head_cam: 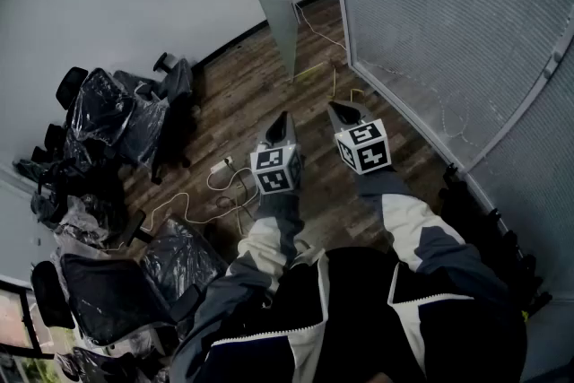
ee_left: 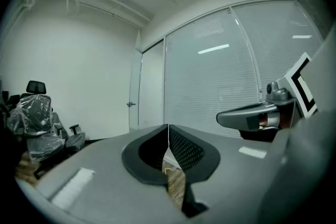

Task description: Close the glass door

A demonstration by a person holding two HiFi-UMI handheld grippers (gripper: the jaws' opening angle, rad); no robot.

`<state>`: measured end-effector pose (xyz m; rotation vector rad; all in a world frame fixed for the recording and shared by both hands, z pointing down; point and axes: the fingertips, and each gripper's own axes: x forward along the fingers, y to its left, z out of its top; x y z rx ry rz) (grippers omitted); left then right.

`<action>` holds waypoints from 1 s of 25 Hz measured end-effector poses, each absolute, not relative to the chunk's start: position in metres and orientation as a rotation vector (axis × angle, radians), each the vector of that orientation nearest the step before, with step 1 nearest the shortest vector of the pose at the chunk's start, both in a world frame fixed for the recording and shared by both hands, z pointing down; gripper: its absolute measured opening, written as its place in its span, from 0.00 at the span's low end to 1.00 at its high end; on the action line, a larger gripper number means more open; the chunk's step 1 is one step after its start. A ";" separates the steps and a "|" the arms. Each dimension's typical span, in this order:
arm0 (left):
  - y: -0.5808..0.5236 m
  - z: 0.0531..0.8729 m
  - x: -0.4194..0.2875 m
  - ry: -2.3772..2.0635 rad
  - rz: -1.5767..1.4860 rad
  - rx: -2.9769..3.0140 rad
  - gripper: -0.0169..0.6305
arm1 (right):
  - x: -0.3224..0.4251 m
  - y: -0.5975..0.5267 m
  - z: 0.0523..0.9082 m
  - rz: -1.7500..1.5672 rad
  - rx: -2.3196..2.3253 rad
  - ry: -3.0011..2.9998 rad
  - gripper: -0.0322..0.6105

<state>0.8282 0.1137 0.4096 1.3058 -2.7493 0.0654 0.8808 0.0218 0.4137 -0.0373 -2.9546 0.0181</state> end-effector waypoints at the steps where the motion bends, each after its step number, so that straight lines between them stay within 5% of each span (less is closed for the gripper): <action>1: 0.113 0.410 0.829 -2.748 0.064 1.304 0.03 | 0.881 0.021 0.414 0.019 -0.039 -2.955 0.05; 25: 0.125 0.411 0.817 -2.742 0.038 1.303 0.03 | 0.864 0.049 0.420 0.041 -0.135 -2.945 0.06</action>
